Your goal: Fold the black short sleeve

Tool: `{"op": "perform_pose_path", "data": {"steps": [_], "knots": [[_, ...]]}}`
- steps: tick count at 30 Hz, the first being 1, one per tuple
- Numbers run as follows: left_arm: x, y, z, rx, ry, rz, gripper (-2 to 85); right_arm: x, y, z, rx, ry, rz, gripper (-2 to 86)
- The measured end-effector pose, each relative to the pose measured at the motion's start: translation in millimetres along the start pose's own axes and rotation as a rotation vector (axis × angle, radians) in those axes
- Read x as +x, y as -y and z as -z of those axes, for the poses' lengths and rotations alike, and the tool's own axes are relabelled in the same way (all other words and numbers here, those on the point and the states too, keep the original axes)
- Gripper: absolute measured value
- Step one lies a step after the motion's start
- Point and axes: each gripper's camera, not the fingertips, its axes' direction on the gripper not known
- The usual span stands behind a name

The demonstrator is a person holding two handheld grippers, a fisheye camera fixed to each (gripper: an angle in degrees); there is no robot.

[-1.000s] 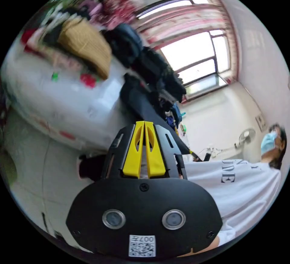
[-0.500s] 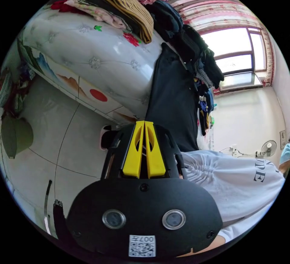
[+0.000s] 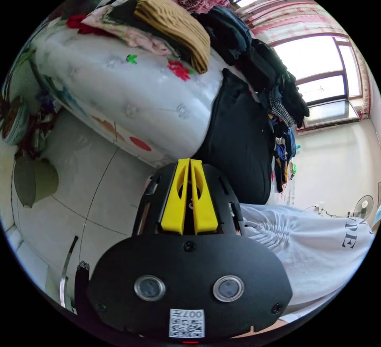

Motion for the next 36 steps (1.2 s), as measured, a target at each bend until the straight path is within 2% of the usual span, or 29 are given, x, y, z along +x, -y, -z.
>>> {"op": "perform_pose_path", "data": {"steps": [4,10,18,22,29,32,33,36], "knots": [[20.7,61.0,-11.7,0.024,-0.022,-0.091,-0.5,9.0,52.5,1.5,0.185,0.097,-0.103,5.2],[49.3,146.0,-49.7,-0.010,-0.068,-0.213,2.1,20.0,139.4,-27.2,0.361,0.292,-0.280,7.2],[38.8,232.0,-90.8,-0.005,-0.125,-0.165,5.4,45.5,237.2,-95.6,0.384,0.345,-0.524,9.0],[25.3,270.3,-108.2,-0.006,-0.126,-0.135,7.6,52.2,273.5,-135.3,0.389,0.346,-0.644,6.9],[30.7,320.3,-147.8,-0.025,-0.180,-0.220,11.1,34.9,315.7,-153.8,0.446,0.249,-0.665,0.8],[57.5,328.0,-173.5,-0.053,-0.110,-0.377,10.7,26.4,320.2,-163.4,0.457,0.242,-0.663,0.1],[67.1,328.8,-187.1,-0.091,-0.042,-0.430,8.7,25.1,319.0,-168.4,0.468,0.252,-0.687,0.0],[75.5,327.4,-200.4,-0.057,0.126,-0.490,2.0,12.9,322.9,-173.8,0.533,0.272,-0.711,-0.1]]}}
